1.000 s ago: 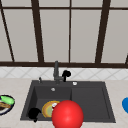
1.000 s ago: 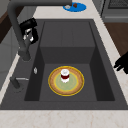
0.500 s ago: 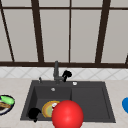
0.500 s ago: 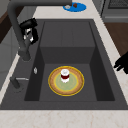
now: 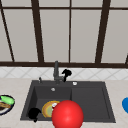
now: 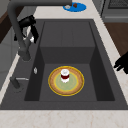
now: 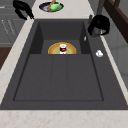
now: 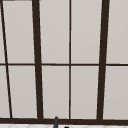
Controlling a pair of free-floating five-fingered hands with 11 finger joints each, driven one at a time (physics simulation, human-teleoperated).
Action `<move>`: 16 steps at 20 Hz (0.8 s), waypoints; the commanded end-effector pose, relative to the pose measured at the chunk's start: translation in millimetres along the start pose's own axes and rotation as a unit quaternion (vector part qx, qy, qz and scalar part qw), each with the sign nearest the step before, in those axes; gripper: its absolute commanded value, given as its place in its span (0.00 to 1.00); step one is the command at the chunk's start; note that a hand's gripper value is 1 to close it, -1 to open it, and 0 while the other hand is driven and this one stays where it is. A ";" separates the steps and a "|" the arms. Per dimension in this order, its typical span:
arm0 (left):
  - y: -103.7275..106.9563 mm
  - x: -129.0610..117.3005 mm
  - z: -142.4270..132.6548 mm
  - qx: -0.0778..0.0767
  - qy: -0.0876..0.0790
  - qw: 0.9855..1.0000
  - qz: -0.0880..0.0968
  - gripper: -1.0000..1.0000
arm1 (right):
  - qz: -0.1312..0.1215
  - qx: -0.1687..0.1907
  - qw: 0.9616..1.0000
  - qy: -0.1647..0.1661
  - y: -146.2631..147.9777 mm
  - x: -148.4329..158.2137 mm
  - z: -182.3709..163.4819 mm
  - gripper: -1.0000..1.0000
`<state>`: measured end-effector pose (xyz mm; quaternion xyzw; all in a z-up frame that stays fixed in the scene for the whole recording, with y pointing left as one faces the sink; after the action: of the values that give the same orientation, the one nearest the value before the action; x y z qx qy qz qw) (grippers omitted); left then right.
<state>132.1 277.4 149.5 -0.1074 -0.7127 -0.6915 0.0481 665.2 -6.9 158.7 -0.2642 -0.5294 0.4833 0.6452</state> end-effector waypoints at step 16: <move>0.0 0.0 0.0 0.000 0.000 1.000 0.000 0.50 | 0.057 0.067 0.996 0.027 -36.3 -49.8 47.6 0.00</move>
<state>132.1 277.4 149.5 -0.1074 -0.7127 -0.6915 0.0481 645.8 -58.0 187.1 -0.2643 -0.4814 0.5351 0.6419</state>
